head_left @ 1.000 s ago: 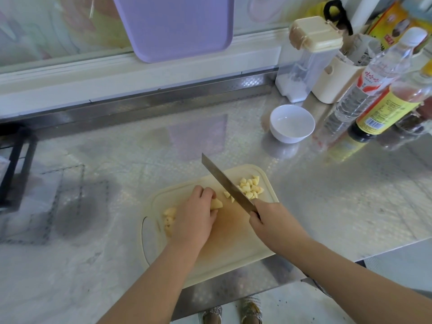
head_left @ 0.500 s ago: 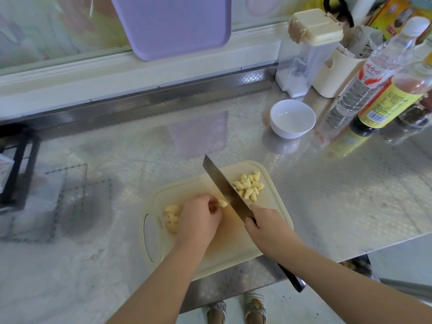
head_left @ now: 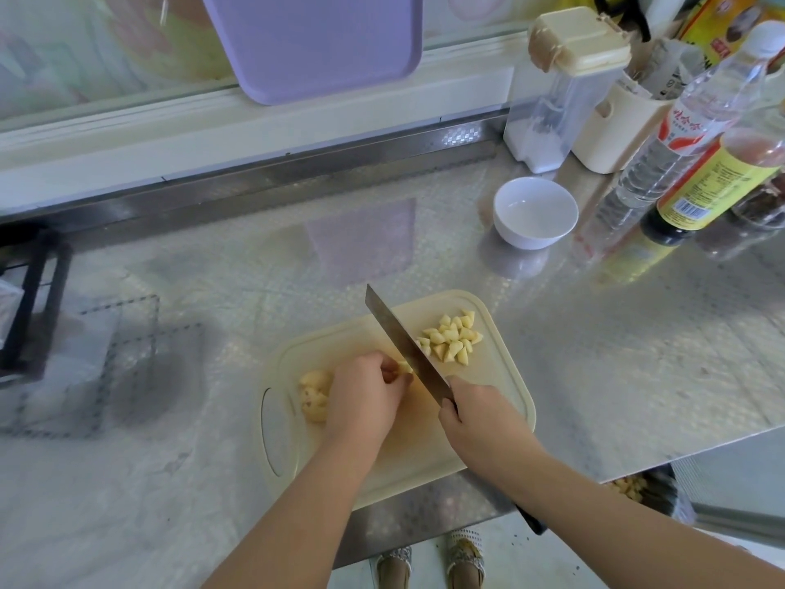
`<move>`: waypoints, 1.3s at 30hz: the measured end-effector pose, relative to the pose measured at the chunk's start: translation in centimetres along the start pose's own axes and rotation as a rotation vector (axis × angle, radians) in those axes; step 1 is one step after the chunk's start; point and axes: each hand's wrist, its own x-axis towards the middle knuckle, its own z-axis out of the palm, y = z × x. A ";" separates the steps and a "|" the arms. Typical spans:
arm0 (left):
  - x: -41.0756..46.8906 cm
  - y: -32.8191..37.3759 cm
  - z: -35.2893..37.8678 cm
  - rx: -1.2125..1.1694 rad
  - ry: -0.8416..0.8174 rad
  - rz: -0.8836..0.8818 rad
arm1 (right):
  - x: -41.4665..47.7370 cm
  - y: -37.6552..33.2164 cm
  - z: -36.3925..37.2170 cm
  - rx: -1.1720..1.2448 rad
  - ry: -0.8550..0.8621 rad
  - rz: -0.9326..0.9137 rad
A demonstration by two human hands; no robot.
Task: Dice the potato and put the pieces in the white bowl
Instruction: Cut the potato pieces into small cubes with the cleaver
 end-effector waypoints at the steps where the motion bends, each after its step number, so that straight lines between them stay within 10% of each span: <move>1: 0.0 0.0 0.0 -0.001 -0.004 0.001 | 0.1 0.0 0.1 -0.012 0.000 -0.001; 39: 1.6 -0.4 -2.0 0.178 -0.155 0.071 | 0.5 0.3 -2.2 -0.089 -0.020 -0.026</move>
